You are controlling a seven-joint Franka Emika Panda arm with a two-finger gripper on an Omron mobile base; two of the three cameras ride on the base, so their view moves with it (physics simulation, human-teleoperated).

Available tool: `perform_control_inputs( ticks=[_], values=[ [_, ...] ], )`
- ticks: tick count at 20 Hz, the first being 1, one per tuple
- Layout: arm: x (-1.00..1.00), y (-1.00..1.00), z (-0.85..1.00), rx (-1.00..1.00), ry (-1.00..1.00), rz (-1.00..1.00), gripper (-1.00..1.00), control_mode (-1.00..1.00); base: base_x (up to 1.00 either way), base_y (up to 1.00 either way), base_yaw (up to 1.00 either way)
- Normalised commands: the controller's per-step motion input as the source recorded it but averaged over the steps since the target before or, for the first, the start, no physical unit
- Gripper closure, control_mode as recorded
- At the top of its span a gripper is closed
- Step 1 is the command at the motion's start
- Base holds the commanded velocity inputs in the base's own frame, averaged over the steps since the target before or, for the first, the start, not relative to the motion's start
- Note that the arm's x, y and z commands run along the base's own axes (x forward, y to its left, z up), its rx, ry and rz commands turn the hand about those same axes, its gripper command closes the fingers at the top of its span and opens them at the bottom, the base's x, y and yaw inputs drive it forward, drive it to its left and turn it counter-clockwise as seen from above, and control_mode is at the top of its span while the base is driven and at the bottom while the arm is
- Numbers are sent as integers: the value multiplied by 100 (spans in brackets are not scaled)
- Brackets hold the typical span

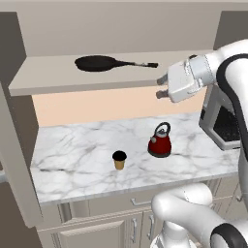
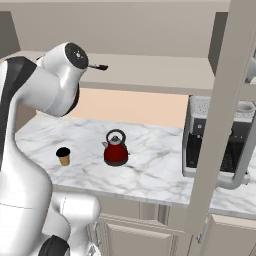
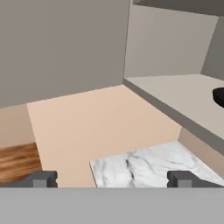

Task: Pick the pan from the cabinet and place it on the stove. Then turn on the stove burner for the pan.

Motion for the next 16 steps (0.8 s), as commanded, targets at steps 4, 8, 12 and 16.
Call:
perform_control_inputs(
  ticks=[4, 8, 12, 16],
  values=[
    [37, -49, 17, 1, -15, 0, -100, -100, 0, 0, 0],
    [45, -41, 18, 0, -10, 0, -100, -100, 0, 0, 0],
    [50, -35, 13, 0, -7, 0, -100, -100, 0, 0, 0],
    [53, -25, 1, 0, -4, 0, -100, -100, 0, 0, 0]
  ],
)
